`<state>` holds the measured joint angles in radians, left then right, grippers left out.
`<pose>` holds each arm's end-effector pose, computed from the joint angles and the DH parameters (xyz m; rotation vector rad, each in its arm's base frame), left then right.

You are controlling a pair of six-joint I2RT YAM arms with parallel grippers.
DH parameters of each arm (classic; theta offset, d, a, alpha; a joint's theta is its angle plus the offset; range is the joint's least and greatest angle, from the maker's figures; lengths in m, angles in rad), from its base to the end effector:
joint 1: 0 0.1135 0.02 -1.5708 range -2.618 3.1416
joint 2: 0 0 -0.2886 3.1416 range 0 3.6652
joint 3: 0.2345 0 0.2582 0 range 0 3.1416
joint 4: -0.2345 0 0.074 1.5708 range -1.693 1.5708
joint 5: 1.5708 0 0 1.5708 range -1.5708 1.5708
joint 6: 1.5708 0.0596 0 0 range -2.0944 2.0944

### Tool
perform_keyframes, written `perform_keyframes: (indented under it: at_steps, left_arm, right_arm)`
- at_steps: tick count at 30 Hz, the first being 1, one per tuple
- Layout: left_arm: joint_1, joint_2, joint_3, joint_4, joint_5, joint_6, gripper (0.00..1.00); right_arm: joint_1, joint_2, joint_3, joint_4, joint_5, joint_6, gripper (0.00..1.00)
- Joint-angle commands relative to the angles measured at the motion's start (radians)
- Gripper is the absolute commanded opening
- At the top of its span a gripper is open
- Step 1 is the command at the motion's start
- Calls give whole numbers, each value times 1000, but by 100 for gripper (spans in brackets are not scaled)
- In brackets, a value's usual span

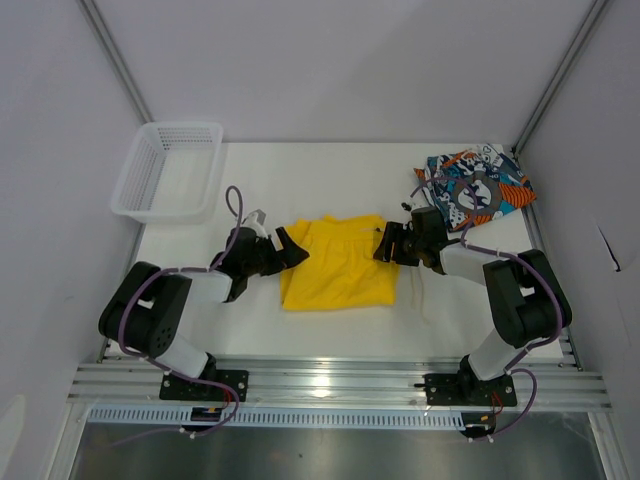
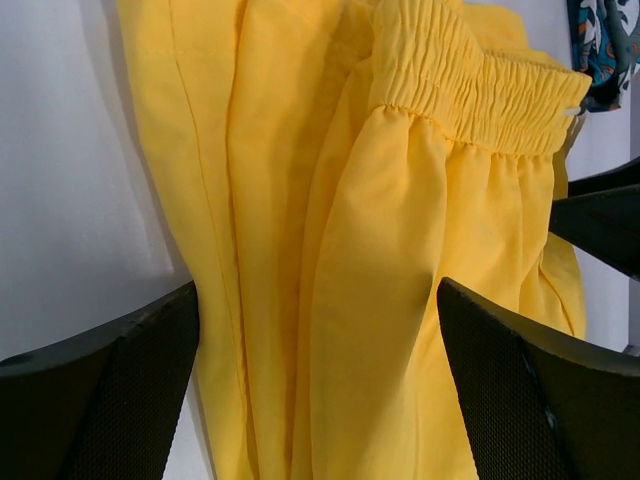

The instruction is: Fold and stack the shorts

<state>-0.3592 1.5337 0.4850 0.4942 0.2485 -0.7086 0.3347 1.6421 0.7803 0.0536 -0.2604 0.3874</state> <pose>0.2744 -0.1187 0.1448 -0.2353 2.2273 -0.8734 0.3166 0.1263 0.1547 -0.0637 2.4423 0.6444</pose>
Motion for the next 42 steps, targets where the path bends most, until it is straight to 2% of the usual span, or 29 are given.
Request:
perform_keyframes:
  at_steps: [1, 5, 10, 14, 19, 22, 23, 25, 27, 32, 33, 34, 36, 42]
  left_arm:
    - [5, 25, -34, 29, 61, 6, 99]
    - [5, 37, -68, 73, 77, 14, 99]
    - [3, 59, -34, 46, 69, 24, 96]
    - [-1, 83, 4, 17, 45, 32, 85]
    - [-26, 106, 46, -25, -1, 50, 79]
    - [-46, 123, 66, -37, -20, 58, 68]
    - [-53, 135, 70, -36, -20, 60, 58]
    - [-61, 151, 78, -36, -23, 63, 45]
    - [-70, 172, 87, -36, -25, 64, 40]
    - [-78, 187, 105, -51, -35, 70, 12]
    - [-80, 183, 112, -55, -40, 70, 1]
    - [-87, 178, 124, -83, -57, 72, 0]
    - [-99, 166, 150, -117, -78, 77, 0]
    - [-161, 149, 269, -242, -135, 75, 0]
  right_arm:
    - [7, 32, 8, -40, 3, -18, 64]
    - [7, 33, 10, -40, -5, -16, 63]
    - [9, 32, 10, -41, 3, -13, 61]
    - [13, 21, 14, -46, 24, -15, 58]
    - [30, 12, 25, -47, 42, -18, 52]
    - [40, 7, 27, -47, 58, -19, 47]
    - [44, 1, 27, -47, 59, -19, 44]
    - [46, 1, 25, -47, 64, -16, 40]
    - [52, -2, 27, -47, 69, -16, 38]
    - [55, -10, 43, -83, 89, -16, 18]
    - [55, -13, 53, -86, 93, -15, 13]
    - [55, -16, 59, -95, 93, -12, 7]
    - [56, -22, 80, -104, 99, -9, 2]
    - [58, -30, 134, -169, 179, -1, 0]
